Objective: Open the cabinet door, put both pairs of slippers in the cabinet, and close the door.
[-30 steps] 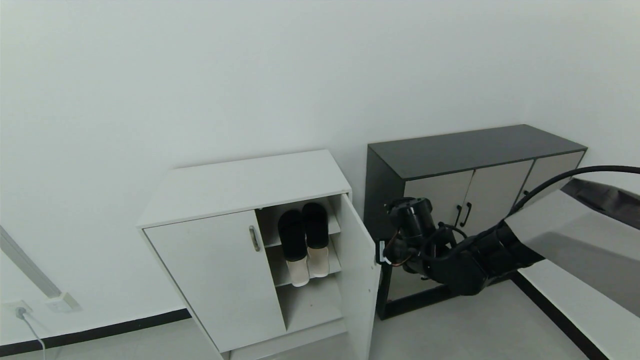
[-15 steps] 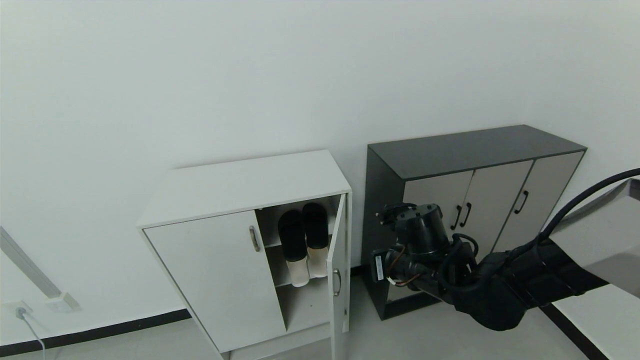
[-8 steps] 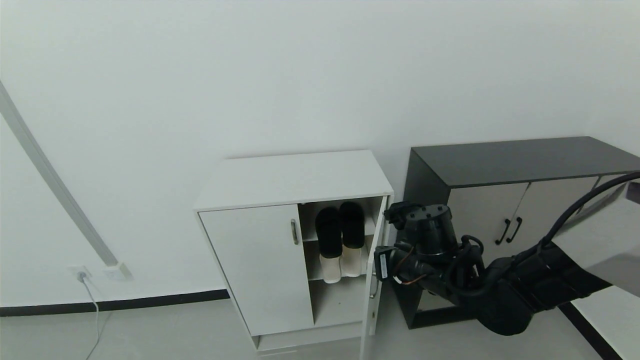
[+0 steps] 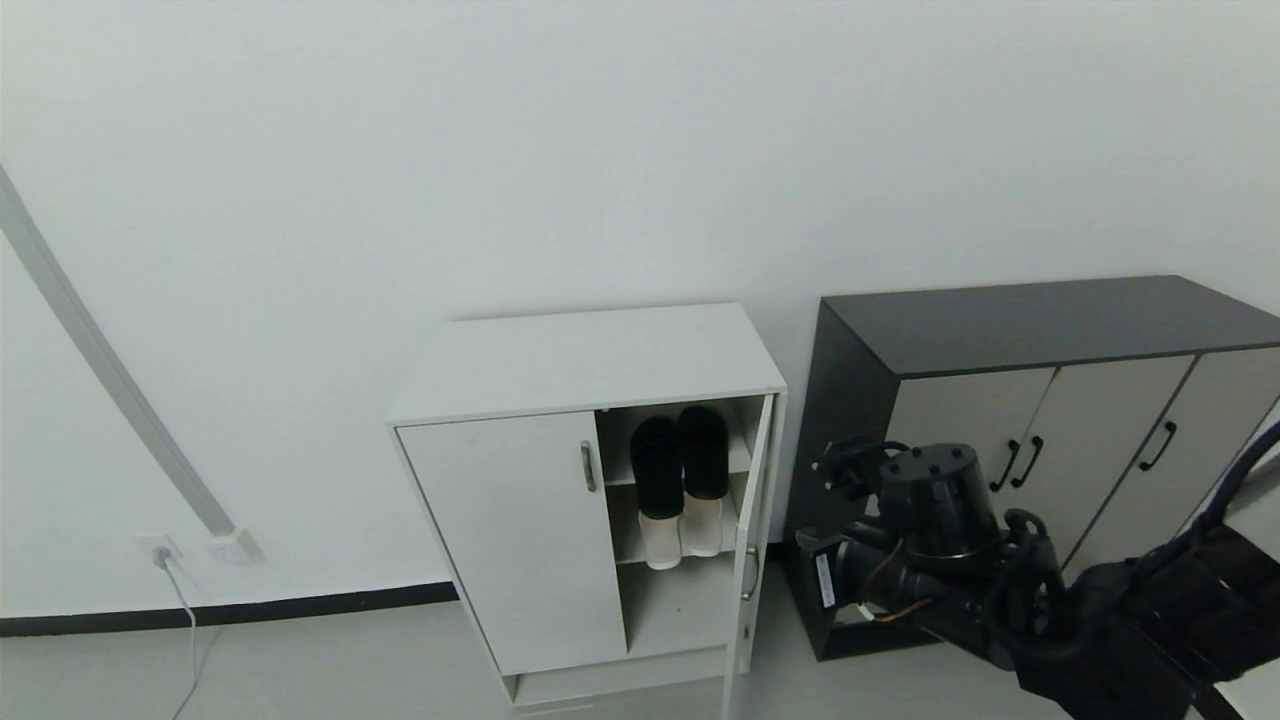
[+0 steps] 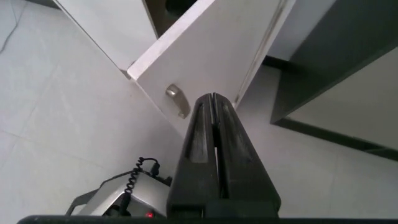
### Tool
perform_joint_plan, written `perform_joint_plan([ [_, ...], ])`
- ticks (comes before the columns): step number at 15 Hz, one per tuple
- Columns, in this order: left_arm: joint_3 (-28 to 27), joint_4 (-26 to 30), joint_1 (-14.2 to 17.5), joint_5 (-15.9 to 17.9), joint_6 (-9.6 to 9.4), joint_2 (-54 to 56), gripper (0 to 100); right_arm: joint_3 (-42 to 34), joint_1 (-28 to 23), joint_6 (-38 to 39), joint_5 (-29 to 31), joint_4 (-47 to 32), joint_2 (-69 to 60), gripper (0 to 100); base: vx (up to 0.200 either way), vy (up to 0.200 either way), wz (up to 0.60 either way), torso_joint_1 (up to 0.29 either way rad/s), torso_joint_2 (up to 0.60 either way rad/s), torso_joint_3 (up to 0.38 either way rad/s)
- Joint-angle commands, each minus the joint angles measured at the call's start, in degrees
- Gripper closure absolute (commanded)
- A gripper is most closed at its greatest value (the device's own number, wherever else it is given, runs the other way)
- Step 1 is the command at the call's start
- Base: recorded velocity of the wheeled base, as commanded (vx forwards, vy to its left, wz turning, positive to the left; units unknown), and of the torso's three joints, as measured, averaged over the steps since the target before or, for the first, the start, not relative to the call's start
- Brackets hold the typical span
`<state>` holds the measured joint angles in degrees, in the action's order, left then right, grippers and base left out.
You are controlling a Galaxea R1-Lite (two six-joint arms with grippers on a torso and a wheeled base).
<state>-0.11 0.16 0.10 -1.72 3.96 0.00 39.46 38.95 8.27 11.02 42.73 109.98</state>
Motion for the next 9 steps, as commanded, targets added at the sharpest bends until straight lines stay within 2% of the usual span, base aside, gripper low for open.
perform_joint_plan([
  [1, 0.02, 0.02, -0.01, 0.05, -0.01, -0.09, 100, -4.92, -0.01, 0.00, -0.03, 2.71, -2.05, 100, 0.200, 0.000, 0.00, -0.022, -0.01, 0.012],
  [3, 0.02, 0.02, -0.01, 0.05, 0.08, -0.09, 100, -8.44, 0.34, 0.00, 0.05, 5.79, -1.09, 100, 0.200, 0.000, 0.00, 0.007, 0.00, 0.007],
  [6, 0.02, 0.02, -0.01, 0.05, 0.08, -0.09, 100, -12.04, 1.04, -0.09, 0.14, 10.71, 1.81, 100, 0.000, 0.000, 0.00, 0.000, 0.00, 0.000],
  [8, 0.02, 0.02, -0.01, 0.05, 0.08, 0.00, 100, -11.51, 1.04, -0.09, 0.05, 12.99, 4.19, 100, 0.000, 0.000, 0.00, 0.000, 0.00, 0.000],
  [9, 0.02, 0.02, -0.01, 0.05, 0.08, -0.09, 100, -8.96, 0.95, 0.00, -0.03, 14.49, 7.35, 100, 0.000, 0.000, 0.00, 0.000, 0.00, 0.000],
])
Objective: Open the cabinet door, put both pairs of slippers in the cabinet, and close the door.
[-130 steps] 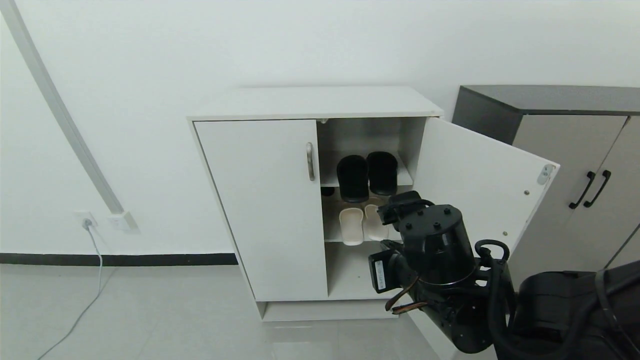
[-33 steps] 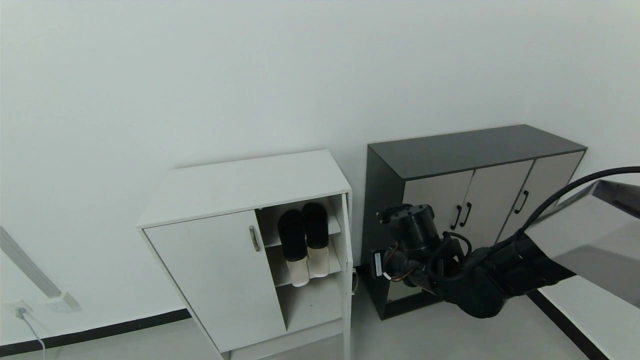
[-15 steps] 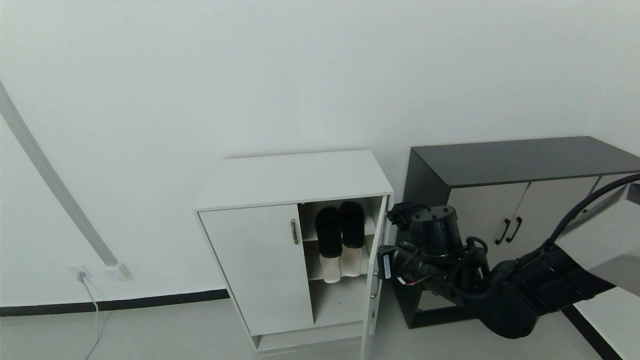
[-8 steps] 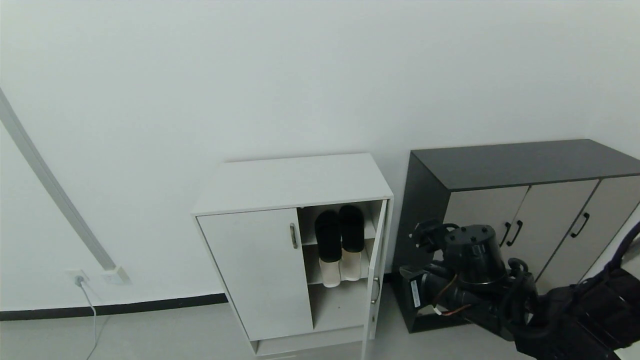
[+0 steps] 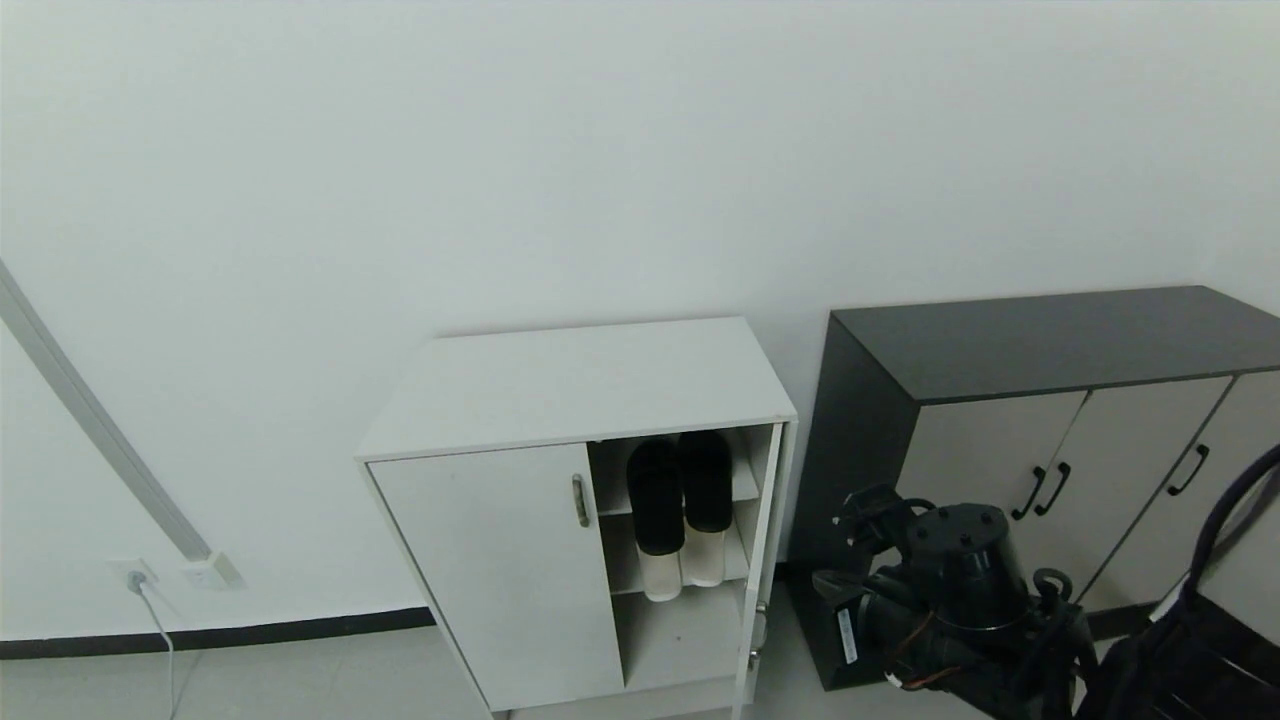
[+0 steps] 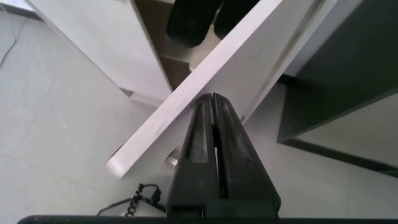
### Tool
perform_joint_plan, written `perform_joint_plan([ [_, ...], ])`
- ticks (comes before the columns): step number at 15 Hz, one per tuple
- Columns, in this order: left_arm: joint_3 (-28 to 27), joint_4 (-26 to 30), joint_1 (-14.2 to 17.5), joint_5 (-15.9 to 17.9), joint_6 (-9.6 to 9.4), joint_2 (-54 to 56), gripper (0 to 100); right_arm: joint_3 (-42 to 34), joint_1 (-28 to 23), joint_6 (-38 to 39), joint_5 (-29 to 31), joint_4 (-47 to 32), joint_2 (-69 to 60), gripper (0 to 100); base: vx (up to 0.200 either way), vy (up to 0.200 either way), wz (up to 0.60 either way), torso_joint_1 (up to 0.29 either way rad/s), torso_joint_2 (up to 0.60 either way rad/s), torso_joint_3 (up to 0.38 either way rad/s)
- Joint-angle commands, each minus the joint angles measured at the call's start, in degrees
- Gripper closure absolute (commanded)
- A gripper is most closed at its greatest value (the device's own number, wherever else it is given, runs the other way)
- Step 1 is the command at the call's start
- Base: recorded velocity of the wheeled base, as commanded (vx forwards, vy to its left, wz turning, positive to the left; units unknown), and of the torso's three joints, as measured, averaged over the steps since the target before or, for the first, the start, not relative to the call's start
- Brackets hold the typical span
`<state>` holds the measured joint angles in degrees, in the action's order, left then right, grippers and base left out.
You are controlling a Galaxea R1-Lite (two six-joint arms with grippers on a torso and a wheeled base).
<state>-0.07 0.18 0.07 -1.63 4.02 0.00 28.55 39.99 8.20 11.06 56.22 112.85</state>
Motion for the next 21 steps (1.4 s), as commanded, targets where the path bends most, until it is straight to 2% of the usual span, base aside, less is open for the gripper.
perform_joint_plan([
  [1, -0.01, -0.01, 0.01, -0.04, 0.02, 0.00, 100, 3.71, -0.08, 0.15, 0.02, 1.17, 6.16, 100, 0.000, 0.000, 0.00, 0.000, 0.00, 0.000],
  [9, -0.01, -0.01, 0.01, -0.04, 0.02, -0.09, 100, 16.63, -1.31, 0.06, -0.16, 0.99, 15.56, 100, 0.000, 0.000, 0.00, 0.000, 0.00, 0.000],
  [21, -0.01, -0.01, 0.01, -0.04, 0.02, 0.00, 100, 29.63, -3.60, -0.21, -3.94, 0.20, 21.54, 100, 0.000, 0.000, 0.00, 0.000, 0.00, 0.000],
])
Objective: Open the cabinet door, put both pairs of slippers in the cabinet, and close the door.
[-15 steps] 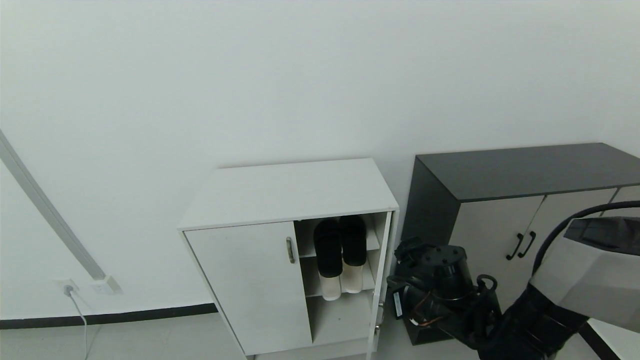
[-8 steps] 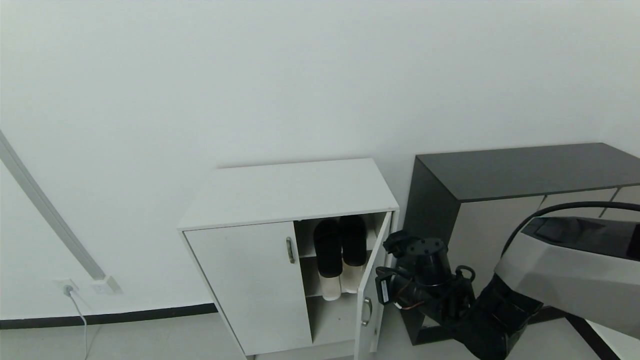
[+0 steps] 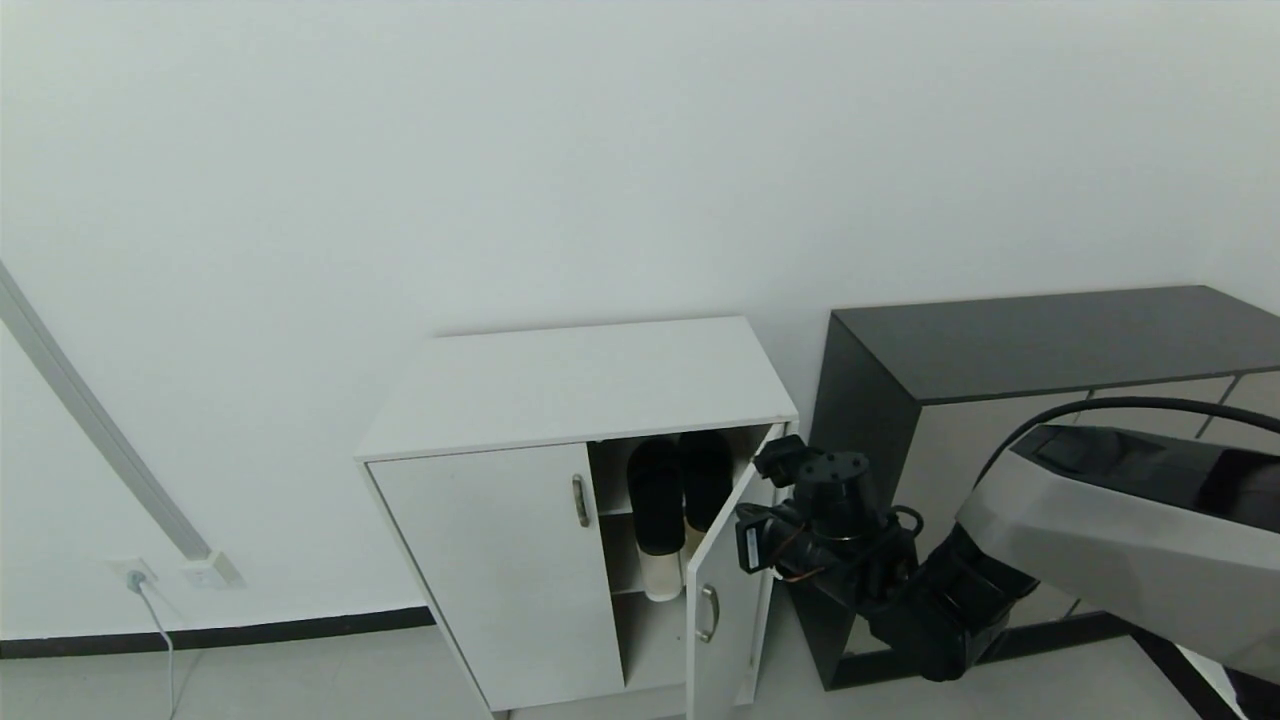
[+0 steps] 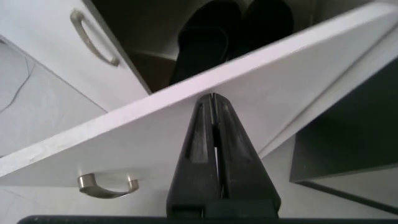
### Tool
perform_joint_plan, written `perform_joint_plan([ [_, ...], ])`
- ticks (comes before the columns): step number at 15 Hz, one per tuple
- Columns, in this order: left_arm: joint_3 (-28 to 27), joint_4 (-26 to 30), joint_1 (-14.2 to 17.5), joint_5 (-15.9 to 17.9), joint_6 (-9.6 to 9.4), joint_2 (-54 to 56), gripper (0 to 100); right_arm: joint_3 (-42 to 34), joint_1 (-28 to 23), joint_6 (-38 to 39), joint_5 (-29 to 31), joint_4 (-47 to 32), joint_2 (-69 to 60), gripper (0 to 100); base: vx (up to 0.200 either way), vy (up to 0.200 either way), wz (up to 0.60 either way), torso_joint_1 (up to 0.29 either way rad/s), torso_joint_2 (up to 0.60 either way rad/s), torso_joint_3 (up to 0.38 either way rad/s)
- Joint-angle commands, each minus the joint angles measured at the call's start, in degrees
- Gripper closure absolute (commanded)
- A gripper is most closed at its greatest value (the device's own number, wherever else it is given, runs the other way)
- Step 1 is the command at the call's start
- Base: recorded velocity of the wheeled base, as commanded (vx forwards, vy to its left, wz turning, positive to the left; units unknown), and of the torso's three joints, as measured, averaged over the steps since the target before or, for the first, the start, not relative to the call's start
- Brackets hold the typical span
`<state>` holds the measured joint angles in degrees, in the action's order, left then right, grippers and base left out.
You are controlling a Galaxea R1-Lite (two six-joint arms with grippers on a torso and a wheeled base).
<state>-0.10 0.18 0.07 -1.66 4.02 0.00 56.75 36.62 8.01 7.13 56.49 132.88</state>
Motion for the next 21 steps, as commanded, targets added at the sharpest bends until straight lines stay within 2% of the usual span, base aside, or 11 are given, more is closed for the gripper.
perform_joint_plan([
  [1, 0.01, -0.01, 0.01, -0.01, 0.02, 0.00, 100, 2.84, -0.50, -0.01, -0.01, -0.33, 2.39, 100, 0.000, 0.000, 0.00, 0.000, 0.00, 0.000],
  [10, 0.01, -0.01, 0.01, -0.01, 0.02, -0.09, 100, 18.05, -1.46, 0.08, -0.28, -12.46, 5.02, 100, 0.000, 0.000, 0.00, 0.000, 0.00, 0.000],
  [21, 0.01, -0.01, 0.01, -0.01, 0.02, -0.09, 100, 30.18, -4.98, 0.08, -0.10, -16.68, 12.32, 100, 0.000, 0.000, 0.00, 0.000, 0.00, 0.000],
])
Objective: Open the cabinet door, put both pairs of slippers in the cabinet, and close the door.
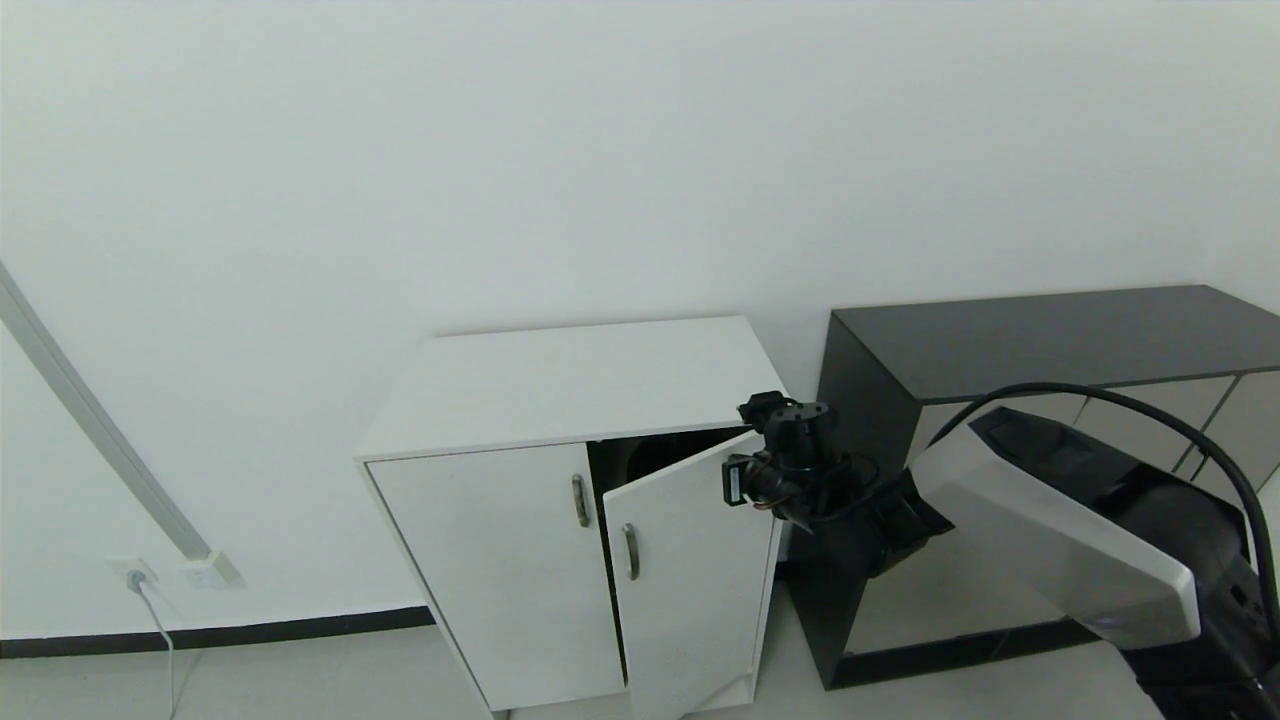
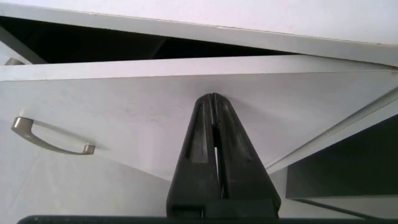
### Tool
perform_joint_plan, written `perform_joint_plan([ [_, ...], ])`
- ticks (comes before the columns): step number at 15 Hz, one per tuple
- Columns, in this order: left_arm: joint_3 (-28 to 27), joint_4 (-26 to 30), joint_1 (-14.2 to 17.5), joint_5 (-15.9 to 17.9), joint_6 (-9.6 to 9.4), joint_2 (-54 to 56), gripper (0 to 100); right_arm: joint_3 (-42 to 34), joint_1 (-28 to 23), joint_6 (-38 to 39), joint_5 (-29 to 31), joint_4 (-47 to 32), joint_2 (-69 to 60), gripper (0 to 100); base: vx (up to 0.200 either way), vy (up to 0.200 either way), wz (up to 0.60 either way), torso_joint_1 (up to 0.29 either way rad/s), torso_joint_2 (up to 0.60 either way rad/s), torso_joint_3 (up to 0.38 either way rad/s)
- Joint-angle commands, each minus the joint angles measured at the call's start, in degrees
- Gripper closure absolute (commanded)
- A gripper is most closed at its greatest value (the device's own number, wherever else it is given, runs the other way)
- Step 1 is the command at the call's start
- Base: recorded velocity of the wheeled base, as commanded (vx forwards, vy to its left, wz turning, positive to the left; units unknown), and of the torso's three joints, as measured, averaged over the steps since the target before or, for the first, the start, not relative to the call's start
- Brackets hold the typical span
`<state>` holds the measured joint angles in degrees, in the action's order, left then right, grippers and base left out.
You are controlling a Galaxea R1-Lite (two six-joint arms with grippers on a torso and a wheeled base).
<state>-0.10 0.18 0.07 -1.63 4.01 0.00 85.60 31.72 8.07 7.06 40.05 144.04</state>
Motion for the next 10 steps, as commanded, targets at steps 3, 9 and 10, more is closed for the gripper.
perform_joint_plan([
  [3, 0.01, -0.01, 0.01, -0.04, 0.03, -0.09, 100, 3.61, -0.08, 0.02, -0.03, -0.93, 2.12, 100, 0.000, 0.000, 0.00, 0.000, 0.00, 0.000],
  [9, 0.01, -0.01, 0.01, -0.04, 0.03, 0.00, 100, 7.56, -0.08, -0.07, 0.06, -3.57, 3.26, 100, 0.000, 0.000, 0.00, 0.000, 0.00, 0.000],
  [10, 0.01, -0.01, 0.01, -0.04, 0.03, 0.00, 100, 8.18, 0.01, -0.07, 0.06, -4.45, 3.26, 100, 0.000, 0.000, 0.00, 0.000, 0.00, 0.000],
])
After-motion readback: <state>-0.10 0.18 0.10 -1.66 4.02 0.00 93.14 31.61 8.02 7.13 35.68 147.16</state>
